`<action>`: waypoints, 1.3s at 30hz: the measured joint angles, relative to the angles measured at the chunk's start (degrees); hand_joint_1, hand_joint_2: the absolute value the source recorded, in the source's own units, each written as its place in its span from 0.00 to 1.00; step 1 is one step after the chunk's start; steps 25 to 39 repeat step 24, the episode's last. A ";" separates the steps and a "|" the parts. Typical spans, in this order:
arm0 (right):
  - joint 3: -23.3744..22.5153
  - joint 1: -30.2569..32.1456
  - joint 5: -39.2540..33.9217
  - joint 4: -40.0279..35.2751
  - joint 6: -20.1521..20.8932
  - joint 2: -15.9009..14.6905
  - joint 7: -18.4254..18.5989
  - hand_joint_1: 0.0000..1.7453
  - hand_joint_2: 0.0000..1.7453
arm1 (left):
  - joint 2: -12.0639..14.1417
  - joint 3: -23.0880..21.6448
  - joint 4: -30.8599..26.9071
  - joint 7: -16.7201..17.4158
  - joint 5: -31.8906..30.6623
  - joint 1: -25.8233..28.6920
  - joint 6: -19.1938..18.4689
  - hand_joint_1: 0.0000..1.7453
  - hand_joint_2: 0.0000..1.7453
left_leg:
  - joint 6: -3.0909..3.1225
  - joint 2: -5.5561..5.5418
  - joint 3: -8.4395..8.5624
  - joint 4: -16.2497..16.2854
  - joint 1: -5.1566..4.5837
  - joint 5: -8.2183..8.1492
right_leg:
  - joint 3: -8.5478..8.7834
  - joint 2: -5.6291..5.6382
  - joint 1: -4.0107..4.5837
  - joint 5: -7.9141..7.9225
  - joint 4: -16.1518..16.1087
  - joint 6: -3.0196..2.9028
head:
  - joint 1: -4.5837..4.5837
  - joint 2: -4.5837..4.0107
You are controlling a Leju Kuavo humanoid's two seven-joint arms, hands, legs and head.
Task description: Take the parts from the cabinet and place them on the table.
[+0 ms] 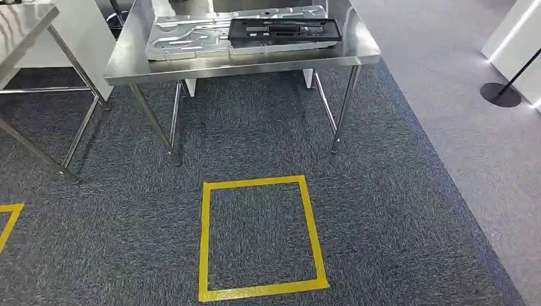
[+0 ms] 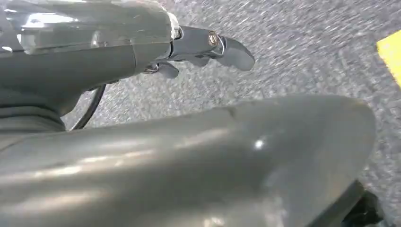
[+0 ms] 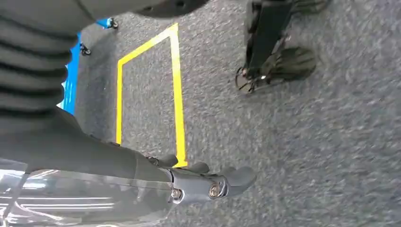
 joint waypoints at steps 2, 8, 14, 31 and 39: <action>0.04 0.18 0.13 0.09 -0.07 -0.17 0.11 0.00 1.00 | -0.04 -0.07 0.00 -0.02 -0.07 -0.01 0.41 0.00 1.00 | -0.41 0.19 -2.78 8.60 0.06 -5.89 | -1.05 -0.58 0.19 0.80 0.05 -0.27 | 0.00 0.00; 0.52 0.72 0.48 0.31 0.26 -0.24 0.48 0.00 0.00 | -0.20 -0.07 0.00 0.00 -0.09 0.64 2.01 0.00 1.00 | 0.83 0.42 7.16 -0.49 -0.21 -0.74 | -3.22 -1.17 0.69 2.75 0.26 0.18 | 0.00 0.00; 1.44 0.64 1.71 0.31 -0.70 -0.24 0.50 0.00 1.00 | -0.52 -0.07 0.00 0.68 -0.11 0.84 2.41 0.00 1.00 | 2.61 0.62 9.41 -6.61 -0.24 -0.62 | -3.69 -1.09 0.59 3.54 0.51 2.26 | 0.00 0.00; 3.00 1.26 3.41 0.31 0.20 1.51 -1.70 0.00 1.00 | -0.85 -1.47 -0.48 2.12 2.19 0.79 0.13 0.00 1.00 | 3.04 0.53 6.52 -4.80 -0.81 0.55 | -0.71 -0.32 0.50 0.58 0.68 2.01 | 0.02 0.00; 3.00 1.26 3.41 0.31 0.20 1.51 -1.70 0.00 1.00 | -0.85 -1.47 -0.48 2.12 2.19 0.79 0.13 0.00 1.00 | 3.04 0.53 6.52 -4.80 -0.81 0.55 | -0.71 -0.32 0.50 0.58 0.68 2.01 | 0.02 0.00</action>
